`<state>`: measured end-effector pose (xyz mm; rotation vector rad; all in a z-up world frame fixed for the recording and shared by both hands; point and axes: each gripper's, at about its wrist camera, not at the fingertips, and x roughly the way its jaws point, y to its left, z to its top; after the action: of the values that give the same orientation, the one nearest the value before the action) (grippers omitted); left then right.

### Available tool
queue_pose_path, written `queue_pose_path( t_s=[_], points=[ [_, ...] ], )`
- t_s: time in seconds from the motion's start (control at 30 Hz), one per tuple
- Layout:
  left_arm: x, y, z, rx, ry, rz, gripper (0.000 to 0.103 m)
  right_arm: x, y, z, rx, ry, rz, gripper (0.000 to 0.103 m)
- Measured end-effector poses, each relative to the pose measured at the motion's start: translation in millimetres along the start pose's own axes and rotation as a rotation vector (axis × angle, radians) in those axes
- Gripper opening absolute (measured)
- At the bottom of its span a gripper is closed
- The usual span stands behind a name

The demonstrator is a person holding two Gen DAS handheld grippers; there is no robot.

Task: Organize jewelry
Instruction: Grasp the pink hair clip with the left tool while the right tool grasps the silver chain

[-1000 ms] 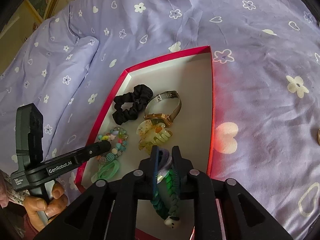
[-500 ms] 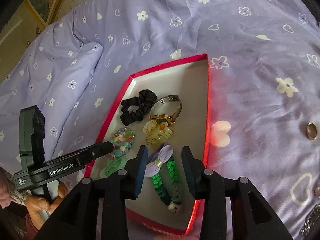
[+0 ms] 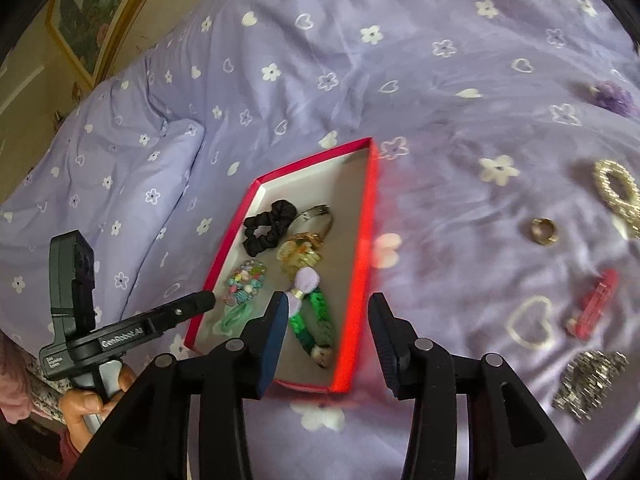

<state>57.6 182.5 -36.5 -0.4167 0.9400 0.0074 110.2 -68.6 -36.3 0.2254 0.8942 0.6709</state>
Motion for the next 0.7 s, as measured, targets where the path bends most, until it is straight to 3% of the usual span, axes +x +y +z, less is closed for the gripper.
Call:
queue_pose_path(
  t_s=[0.7],
  points=[
    [-2,-80,-31,0.142,0.041,-0.092,0.047,-85,-84,-40,0.137,-0.092,-0.147,0.05]
  ],
)
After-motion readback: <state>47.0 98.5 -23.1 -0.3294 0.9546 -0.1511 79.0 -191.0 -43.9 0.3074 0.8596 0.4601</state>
